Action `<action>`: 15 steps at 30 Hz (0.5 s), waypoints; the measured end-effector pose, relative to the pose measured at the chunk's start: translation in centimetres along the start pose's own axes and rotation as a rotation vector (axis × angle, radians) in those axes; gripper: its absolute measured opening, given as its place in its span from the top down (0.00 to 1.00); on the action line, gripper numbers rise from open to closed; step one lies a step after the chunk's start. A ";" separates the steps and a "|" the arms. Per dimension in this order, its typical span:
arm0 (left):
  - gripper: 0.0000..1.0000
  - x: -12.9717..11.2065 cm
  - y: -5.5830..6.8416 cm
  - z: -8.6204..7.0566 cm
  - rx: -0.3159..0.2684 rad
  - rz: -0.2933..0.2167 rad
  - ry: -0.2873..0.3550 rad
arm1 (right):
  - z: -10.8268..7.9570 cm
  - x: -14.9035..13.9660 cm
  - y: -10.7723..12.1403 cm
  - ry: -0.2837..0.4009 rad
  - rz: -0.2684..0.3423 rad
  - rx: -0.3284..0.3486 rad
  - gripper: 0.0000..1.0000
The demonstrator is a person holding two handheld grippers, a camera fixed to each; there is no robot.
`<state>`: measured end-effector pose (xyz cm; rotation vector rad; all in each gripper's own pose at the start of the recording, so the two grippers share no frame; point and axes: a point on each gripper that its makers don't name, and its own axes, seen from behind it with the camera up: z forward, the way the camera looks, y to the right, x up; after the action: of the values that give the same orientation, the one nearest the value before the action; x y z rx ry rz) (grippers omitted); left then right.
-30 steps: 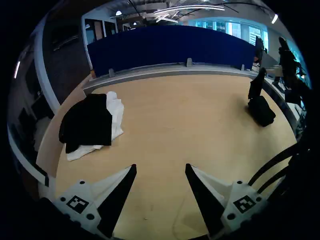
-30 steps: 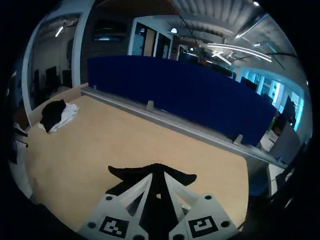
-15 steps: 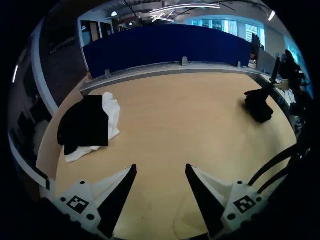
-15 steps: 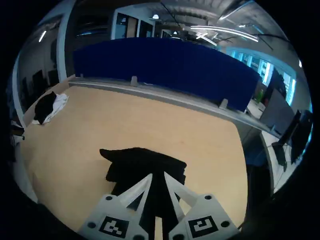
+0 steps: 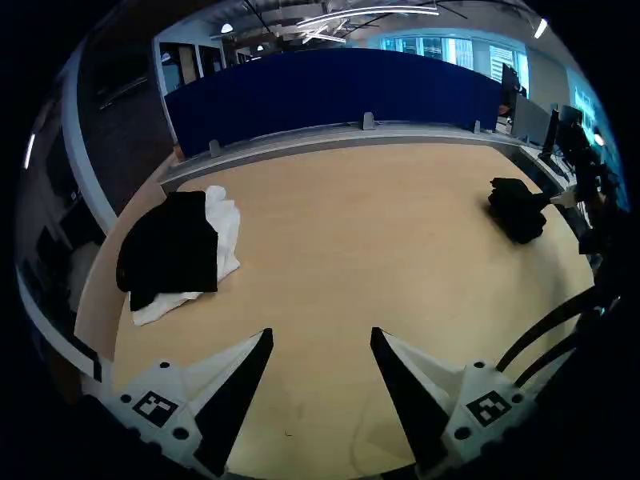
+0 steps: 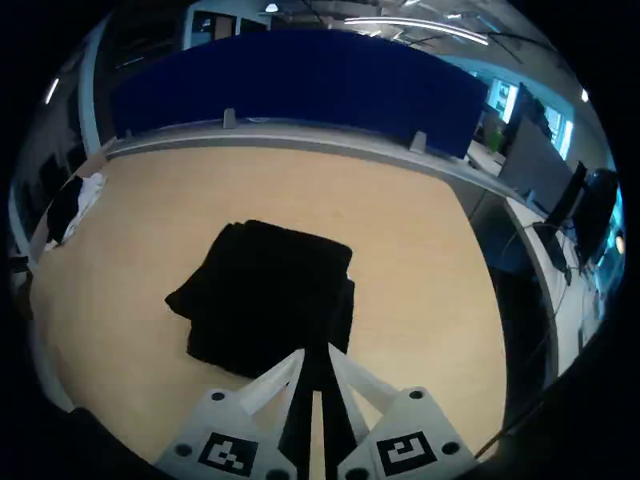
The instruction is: Fold towel
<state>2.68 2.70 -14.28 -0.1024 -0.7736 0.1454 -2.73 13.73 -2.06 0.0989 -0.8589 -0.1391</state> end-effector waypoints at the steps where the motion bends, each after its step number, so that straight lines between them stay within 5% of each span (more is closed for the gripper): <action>1: 0.10 0.0 0.0 0.0 0.001 0.001 -0.001 | 0.3 -0.6 0.1 -0.012 0.007 -0.006 0.95; 15: 0.10 0.4 -0.3 0.0 0.011 0.006 0.002 | 3.1 -4.9 0.2 -0.103 0.095 -0.041 0.95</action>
<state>3.05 2.44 -13.96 -0.0947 -0.7704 0.1554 -8.19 14.59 -3.69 0.0125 -0.9610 -0.0738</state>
